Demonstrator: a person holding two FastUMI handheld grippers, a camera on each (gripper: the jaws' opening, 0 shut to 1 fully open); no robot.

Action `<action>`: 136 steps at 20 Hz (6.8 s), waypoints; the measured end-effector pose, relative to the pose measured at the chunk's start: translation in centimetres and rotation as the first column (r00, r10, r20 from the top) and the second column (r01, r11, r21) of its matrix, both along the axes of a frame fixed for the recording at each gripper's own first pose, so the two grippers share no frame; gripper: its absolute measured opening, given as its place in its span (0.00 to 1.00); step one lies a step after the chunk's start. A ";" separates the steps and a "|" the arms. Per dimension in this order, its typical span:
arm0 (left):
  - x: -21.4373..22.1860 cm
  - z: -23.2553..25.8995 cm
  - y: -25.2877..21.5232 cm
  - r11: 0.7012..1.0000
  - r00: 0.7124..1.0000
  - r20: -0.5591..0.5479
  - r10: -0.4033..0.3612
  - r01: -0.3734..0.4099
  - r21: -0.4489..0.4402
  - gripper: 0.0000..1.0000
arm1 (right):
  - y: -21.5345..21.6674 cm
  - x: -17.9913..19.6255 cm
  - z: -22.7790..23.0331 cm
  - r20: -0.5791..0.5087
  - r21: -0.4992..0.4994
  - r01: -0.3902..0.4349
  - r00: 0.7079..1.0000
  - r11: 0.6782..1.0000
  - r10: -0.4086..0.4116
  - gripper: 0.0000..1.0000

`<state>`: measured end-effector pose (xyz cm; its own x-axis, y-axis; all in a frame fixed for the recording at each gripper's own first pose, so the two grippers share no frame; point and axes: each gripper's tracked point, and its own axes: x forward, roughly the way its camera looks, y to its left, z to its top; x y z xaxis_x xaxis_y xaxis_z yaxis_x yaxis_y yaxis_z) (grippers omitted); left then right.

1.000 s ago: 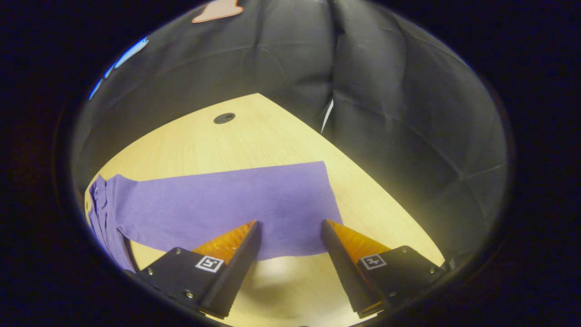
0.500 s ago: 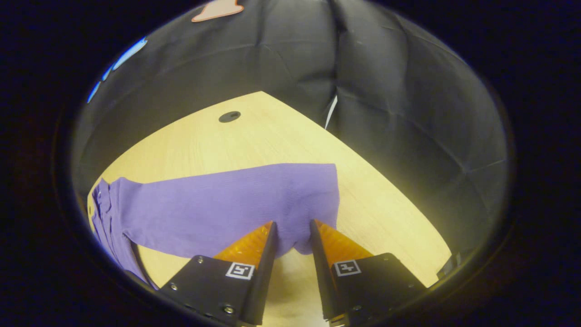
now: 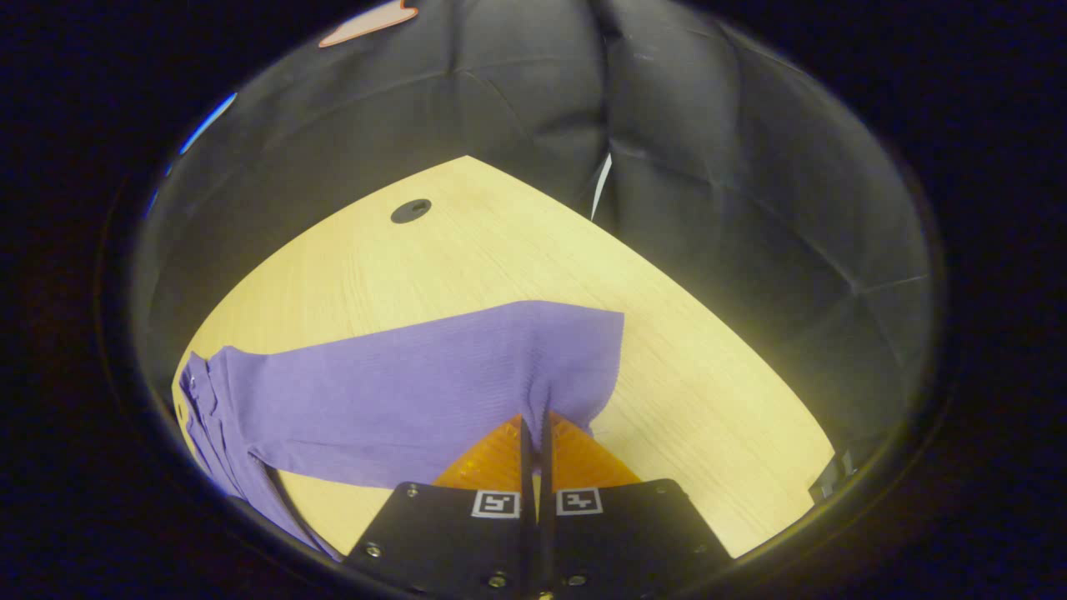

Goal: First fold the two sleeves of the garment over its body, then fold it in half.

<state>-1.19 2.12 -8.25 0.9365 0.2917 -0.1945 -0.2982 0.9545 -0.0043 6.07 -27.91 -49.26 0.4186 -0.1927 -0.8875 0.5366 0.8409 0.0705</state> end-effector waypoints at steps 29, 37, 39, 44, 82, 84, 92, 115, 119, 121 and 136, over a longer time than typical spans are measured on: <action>-6.2 -4.3 16.7 0.987 0.987 -0.035 0.155 -0.156 -0.038 0.92 | 40.7 8.4 13.2 0.294 0.140 -0.521 0.834 0.842 0.467 0.01; -10.1 -5.9 23.3 0.968 0.966 -0.073 0.247 -0.249 -0.018 0.92 | 52.6 6.6 13.4 0.300 0.167 -0.656 0.745 0.736 0.596 0.01; -11.3 -6.4 25.0 0.961 0.958 -0.084 0.276 -0.278 -0.014 0.92 | 55.2 6.1 13.1 0.296 0.165 -0.687 0.719 0.708 0.629 0.01; -13.7 -7.8 28.1 0.941 0.936 -0.108 0.334 -0.337 -0.013 0.92 | 58.9 4.9 11.9 0.278 0.167 -0.728 0.681 0.664 0.677 0.01; -2.7 -38.0 30.9 0.977 0.849 -0.518 0.099 -0.183 -0.113 0.97 | 37.4 -6.3 14.1 0.249 0.109 -0.545 0.825 0.831 0.508 0.60; -2.4 -40.2 30.7 0.975 0.824 -0.559 0.095 -0.190 -0.115 0.94 | 36.1 -7.8 14.1 0.245 0.119 -0.514 0.845 0.850 0.476 0.61; -1.6 -48.4 29.5 0.965 0.741 -0.667 0.082 -0.227 -0.134 0.95 | 33.0 -12.5 13.9 0.226 0.145 -0.443 0.885 0.885 0.407 0.61; -0.9 -50.3 28.3 0.968 0.760 -0.647 0.061 -0.204 -0.149 0.10 | 31.1 -15.1 13.2 0.189 0.177 -0.402 0.910 0.898 0.370 0.61; -0.7 -50.1 28.5 0.969 0.742 -0.670 0.020 -0.181 -0.171 0.07 | 31.2 -15.0 13.1 0.187 0.180 -0.400 0.911 0.899 0.368 0.60; -0.7 -49.9 28.4 0.972 0.732 -0.680 0.035 -0.182 -0.146 0.07 | 31.0 -14.8 13.3 0.189 0.181 -0.396 0.912 0.900 0.363 0.61; 16.1 -36.8 9.8 0.964 0.835 -0.488 -0.255 0.181 -0.193 0.07 | 27.9 -14.4 14.1 0.225 0.189 -0.318 0.935 0.929 0.274 0.61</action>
